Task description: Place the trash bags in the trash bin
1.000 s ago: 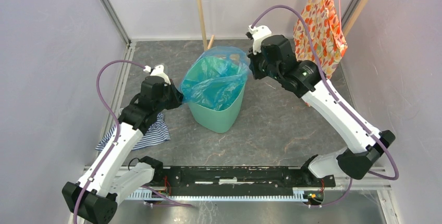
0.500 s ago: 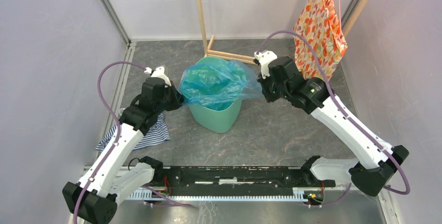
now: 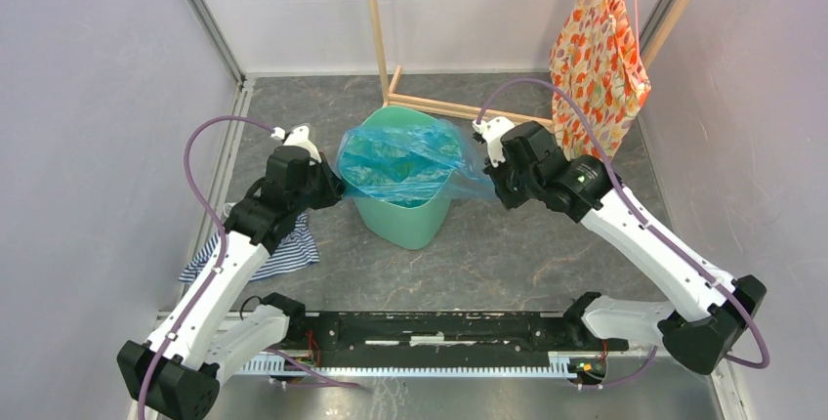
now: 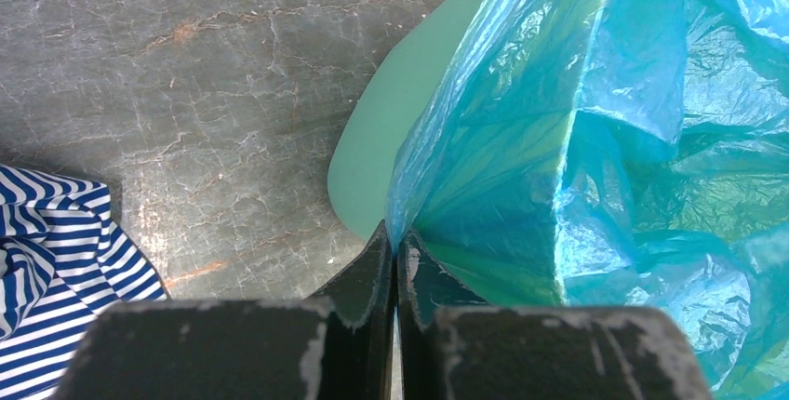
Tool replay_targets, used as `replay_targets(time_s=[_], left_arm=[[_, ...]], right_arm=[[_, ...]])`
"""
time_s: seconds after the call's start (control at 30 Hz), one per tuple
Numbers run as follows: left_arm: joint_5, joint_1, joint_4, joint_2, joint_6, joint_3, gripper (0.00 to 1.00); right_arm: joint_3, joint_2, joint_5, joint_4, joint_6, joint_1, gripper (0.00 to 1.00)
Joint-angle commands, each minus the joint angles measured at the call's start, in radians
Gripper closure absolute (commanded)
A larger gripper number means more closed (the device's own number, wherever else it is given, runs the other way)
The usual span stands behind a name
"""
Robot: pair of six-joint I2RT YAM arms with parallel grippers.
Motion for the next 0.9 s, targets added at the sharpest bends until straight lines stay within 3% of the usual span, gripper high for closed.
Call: replay_targets(time_s=[0.0, 0.13, 0.43, 0.7, 0.87], left_arm=[[-0.002, 0.004, -0.002, -0.018, -0.014, 0.018, 0.93], [0.006, 0.004, -0.003, -0.015, -0.022, 0.015, 0.93], [-0.029, 0.005, -0.032, -0.012, -0.026, 0.044, 0.93], [-0.085, 0.004, -0.051, 0.007, -0.02, 0.048, 0.93], [-0.087, 0.005, -0.041, 0.036, -0.023, 0.054, 0.94]], right_arm=[[0.04, -0.041, -0.057, -0.038, -0.05, -0.001, 1.0], [-0.023, -0.064, -0.175, -0.002, -0.046, 0.046, 1.0], [-0.176, -0.077, -0.131, 0.105, 0.023, 0.213, 1.0], [-0.219, -0.078, 0.257, 0.087, 0.101, 0.217, 1.0], [-0.208, -0.085, 0.385, 0.147, 0.128, 0.217, 1.0]])
